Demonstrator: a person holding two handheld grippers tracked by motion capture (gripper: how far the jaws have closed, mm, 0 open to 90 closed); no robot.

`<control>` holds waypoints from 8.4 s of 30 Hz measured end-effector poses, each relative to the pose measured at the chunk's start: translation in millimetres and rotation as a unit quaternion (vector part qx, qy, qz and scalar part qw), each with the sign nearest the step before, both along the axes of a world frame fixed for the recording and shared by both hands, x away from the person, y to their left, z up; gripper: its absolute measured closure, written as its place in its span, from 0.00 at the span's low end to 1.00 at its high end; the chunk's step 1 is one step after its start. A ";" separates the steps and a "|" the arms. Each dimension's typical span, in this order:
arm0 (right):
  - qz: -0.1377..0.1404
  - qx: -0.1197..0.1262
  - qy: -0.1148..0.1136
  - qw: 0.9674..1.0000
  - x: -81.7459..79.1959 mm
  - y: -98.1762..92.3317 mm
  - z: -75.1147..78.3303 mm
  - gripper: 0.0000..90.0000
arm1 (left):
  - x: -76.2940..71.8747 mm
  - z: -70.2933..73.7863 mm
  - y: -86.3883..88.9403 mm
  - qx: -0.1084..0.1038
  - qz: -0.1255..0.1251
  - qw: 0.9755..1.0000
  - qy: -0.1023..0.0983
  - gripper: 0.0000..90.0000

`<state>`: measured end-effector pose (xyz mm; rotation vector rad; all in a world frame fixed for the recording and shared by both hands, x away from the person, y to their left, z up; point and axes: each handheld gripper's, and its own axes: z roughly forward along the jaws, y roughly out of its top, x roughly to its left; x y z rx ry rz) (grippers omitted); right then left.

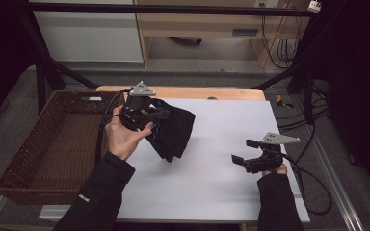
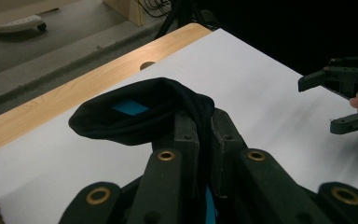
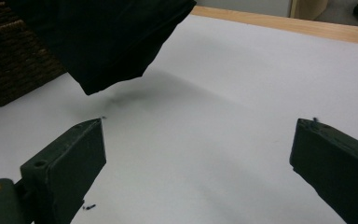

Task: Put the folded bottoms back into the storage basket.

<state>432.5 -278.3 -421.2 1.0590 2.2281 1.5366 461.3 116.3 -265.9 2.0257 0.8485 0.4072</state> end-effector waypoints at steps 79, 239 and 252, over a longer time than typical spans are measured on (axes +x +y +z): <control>0.002 -0.003 -0.002 1.000 -0.4 0.4 -0.3 0.04 | -25.0 84.4 117.5 -0.021 0.054 0.998 -0.029 0.92; 0.003 -0.013 0.002 1.000 0.9 2.8 -3.3 0.04 | -11.5 -78.8 255.3 -0.057 0.211 0.976 0.002 0.04; 0.002 -0.010 0.002 1.000 0.8 2.6 -2.9 0.04 | -28.7 -76.6 217.7 -0.083 0.160 0.983 -0.031 0.04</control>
